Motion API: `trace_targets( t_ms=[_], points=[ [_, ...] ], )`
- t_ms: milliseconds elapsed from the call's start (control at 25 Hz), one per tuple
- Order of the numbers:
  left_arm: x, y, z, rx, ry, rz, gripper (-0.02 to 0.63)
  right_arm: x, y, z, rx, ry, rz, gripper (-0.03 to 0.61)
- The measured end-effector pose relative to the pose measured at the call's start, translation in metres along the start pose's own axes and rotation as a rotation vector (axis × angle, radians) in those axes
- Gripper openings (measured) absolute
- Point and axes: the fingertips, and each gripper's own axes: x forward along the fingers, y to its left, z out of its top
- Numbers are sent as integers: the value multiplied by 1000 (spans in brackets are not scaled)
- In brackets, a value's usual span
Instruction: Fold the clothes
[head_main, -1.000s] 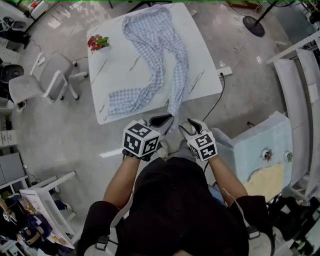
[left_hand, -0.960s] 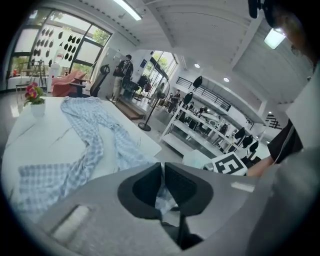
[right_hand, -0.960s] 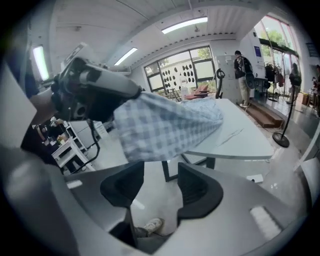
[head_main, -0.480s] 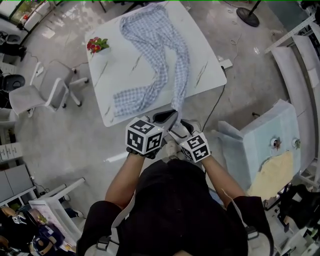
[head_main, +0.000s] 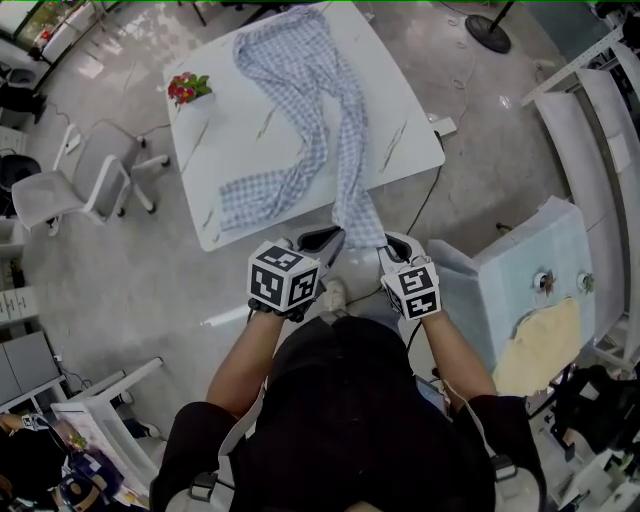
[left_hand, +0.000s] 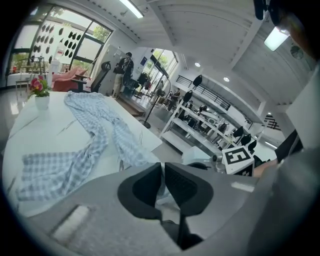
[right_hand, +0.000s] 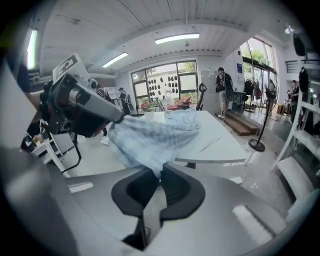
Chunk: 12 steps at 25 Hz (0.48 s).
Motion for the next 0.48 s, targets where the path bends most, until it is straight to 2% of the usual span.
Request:
trace_targets(
  t_ms=[120,280,480],
  points=[
    [10,-9,-18,-22,24,40,32,-18,-23,2,-85,5,-67,12],
    [26,-35,-30,-51,29,46,32,-44,-42,7,-230,2,-151,12],
    [53,-76,-33,-109,-8,55,34,-85,-75,1,-313,-4,-159,12]
  ],
)
